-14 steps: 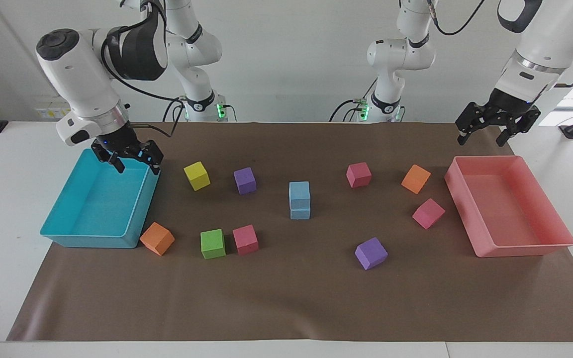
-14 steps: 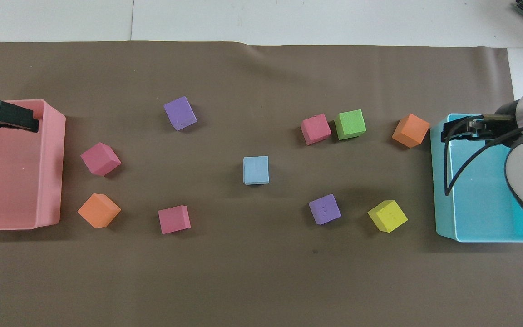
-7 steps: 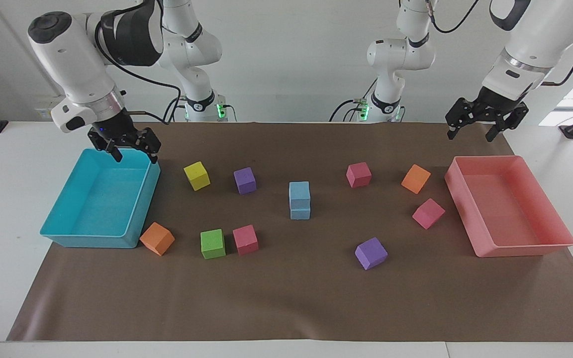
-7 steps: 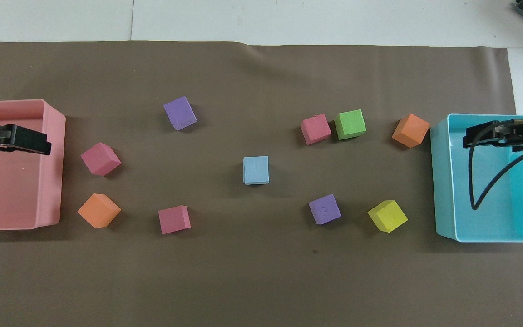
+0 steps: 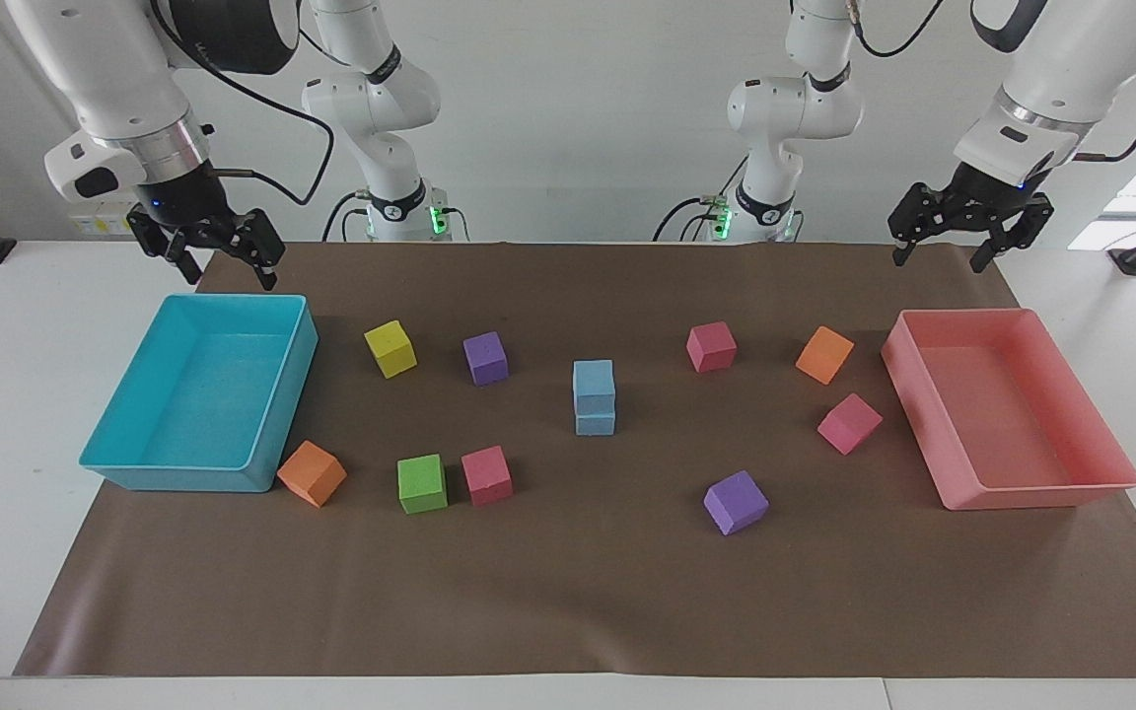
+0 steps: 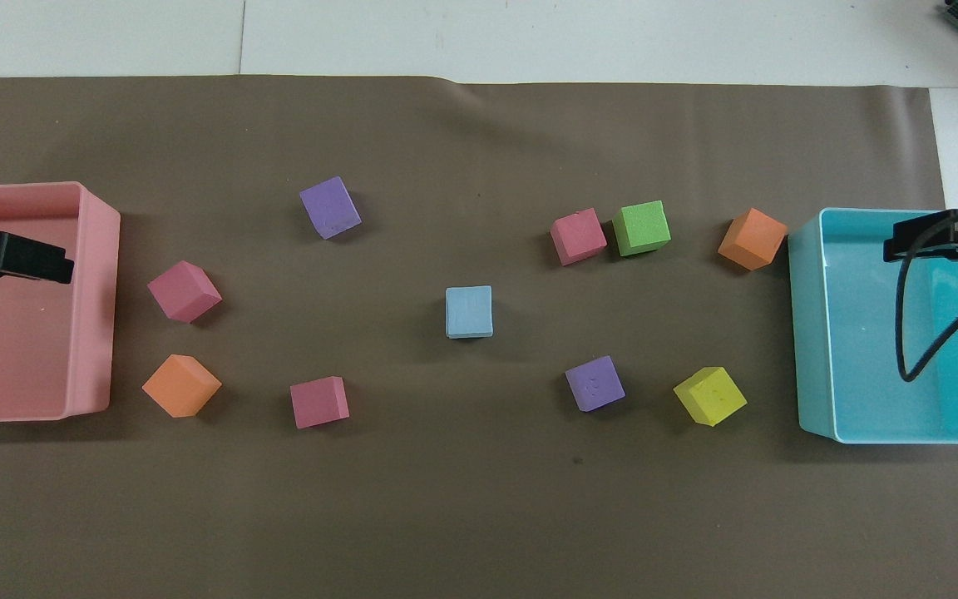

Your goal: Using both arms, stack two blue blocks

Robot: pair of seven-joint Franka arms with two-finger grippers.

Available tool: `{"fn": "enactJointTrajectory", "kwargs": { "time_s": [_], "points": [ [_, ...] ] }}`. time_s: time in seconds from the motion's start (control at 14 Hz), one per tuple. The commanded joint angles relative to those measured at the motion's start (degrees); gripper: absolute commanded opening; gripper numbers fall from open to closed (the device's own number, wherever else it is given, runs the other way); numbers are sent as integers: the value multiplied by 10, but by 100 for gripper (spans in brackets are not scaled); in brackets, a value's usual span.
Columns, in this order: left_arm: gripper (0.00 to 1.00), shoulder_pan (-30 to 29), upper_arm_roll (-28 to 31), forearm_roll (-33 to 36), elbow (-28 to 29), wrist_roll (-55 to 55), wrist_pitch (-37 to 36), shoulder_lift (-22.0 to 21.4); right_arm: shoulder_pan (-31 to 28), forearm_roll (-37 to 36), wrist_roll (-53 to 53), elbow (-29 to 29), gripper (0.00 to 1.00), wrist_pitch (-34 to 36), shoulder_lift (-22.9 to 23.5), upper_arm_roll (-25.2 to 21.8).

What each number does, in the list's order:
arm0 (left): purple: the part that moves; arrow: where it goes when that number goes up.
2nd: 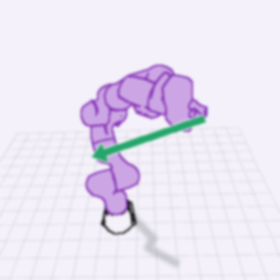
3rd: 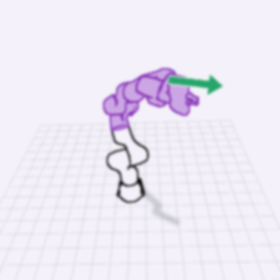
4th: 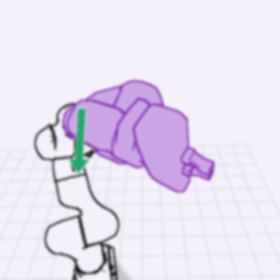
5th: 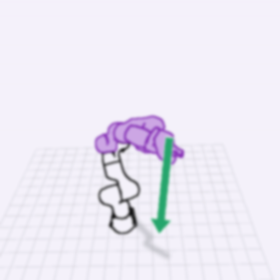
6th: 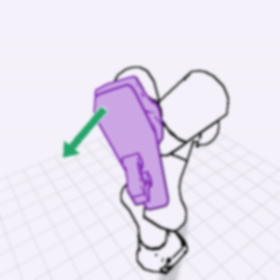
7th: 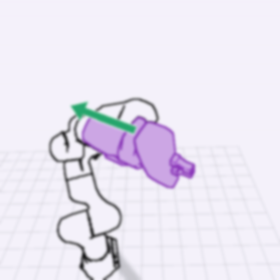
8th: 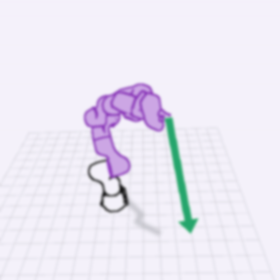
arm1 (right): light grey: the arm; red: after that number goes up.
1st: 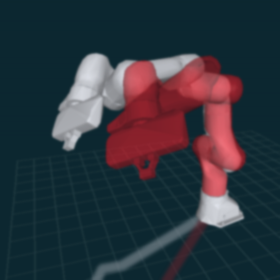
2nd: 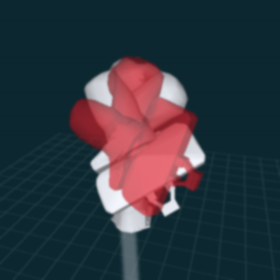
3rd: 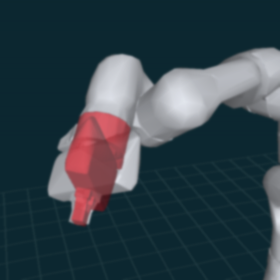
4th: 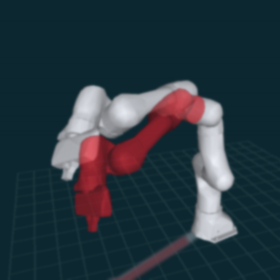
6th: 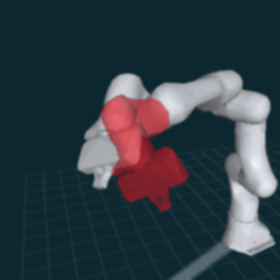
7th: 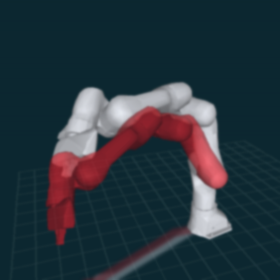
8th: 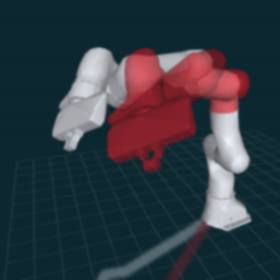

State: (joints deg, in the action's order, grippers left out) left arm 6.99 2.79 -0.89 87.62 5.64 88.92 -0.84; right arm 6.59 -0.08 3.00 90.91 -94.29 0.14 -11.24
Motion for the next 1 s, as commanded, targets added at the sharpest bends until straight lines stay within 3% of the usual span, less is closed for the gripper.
{"fn": "enactJointTrajectory", "kwargs": {
  "time_s": [0.0,0.43,0.71,0.93],
  "points": [
    [100,-2,-2,12,-23,9,-12,13,-62,-13,5,22,100,9,-20,60],
    [100,4,-2,13,-10,-3,-15,2,-62,-13,4,-20,100,88,-21,60],
    [100,4,-1,15,0,-3,-23,-3,-60,-17,-12,52,100,45,-60,61],
    [100,4,-1,16,4,-3,-23,-7,-34,-30,2,55,100,32,-60,69]
  ]
}}
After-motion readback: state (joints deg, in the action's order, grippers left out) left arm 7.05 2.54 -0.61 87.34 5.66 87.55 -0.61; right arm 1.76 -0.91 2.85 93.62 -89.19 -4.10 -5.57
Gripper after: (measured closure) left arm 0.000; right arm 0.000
